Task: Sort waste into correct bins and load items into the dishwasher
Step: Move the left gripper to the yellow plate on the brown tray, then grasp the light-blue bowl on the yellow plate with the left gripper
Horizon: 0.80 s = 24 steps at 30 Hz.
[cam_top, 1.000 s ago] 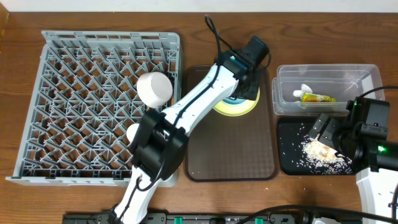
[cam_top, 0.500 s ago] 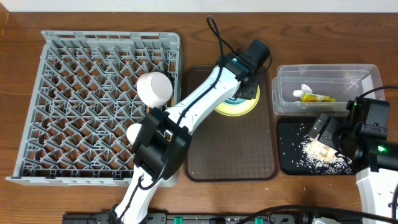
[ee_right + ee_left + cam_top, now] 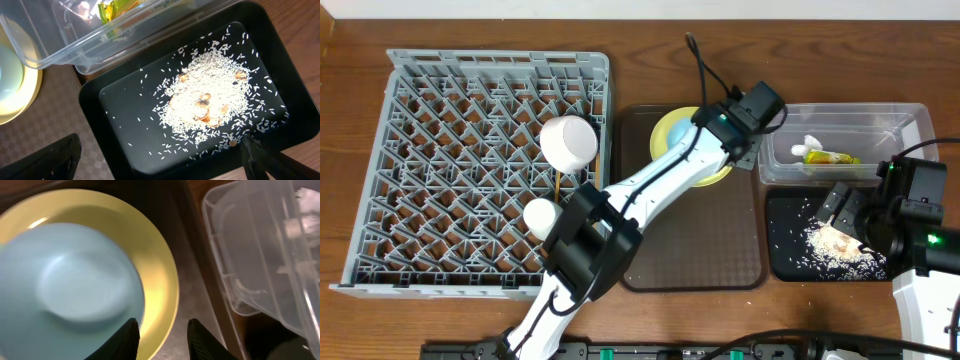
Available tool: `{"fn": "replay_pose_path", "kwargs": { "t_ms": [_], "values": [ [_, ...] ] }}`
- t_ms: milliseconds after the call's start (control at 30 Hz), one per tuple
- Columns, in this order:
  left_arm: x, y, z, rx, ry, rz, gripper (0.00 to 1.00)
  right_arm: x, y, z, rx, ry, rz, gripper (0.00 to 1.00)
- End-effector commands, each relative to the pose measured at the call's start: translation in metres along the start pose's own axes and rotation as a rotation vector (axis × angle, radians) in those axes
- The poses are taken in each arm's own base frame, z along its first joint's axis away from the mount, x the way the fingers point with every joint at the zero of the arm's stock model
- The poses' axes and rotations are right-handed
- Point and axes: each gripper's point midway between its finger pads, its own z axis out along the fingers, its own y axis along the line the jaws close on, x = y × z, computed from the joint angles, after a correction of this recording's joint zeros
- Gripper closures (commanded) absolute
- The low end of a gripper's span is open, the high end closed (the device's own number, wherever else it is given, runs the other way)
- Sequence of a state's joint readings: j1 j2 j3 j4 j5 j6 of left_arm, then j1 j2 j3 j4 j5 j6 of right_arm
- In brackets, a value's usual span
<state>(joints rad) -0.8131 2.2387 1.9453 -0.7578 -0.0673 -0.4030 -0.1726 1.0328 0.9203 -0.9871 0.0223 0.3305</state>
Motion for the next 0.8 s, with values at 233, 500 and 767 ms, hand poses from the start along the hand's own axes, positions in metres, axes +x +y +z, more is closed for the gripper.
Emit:
{"fn": "replay_pose_path", "kwargs": {
  "t_ms": [233, 500, 767],
  "values": [
    [0.01, 0.021, 0.013, -0.095, 0.007, 0.022, 0.66, -0.004, -0.001, -0.003, 0.003, -0.014, 0.012, 0.01],
    [0.026, 0.028, 0.033, -0.111, 0.017, 0.025, 0.66, -0.004, -0.001, -0.003, 0.003, -0.013, 0.012, 0.01],
    [0.032, 0.034, 0.037, -0.134, 0.028, 0.029, 0.68, -0.004, -0.001, -0.003, 0.003, -0.013, 0.012, 0.01]
  ]
}}
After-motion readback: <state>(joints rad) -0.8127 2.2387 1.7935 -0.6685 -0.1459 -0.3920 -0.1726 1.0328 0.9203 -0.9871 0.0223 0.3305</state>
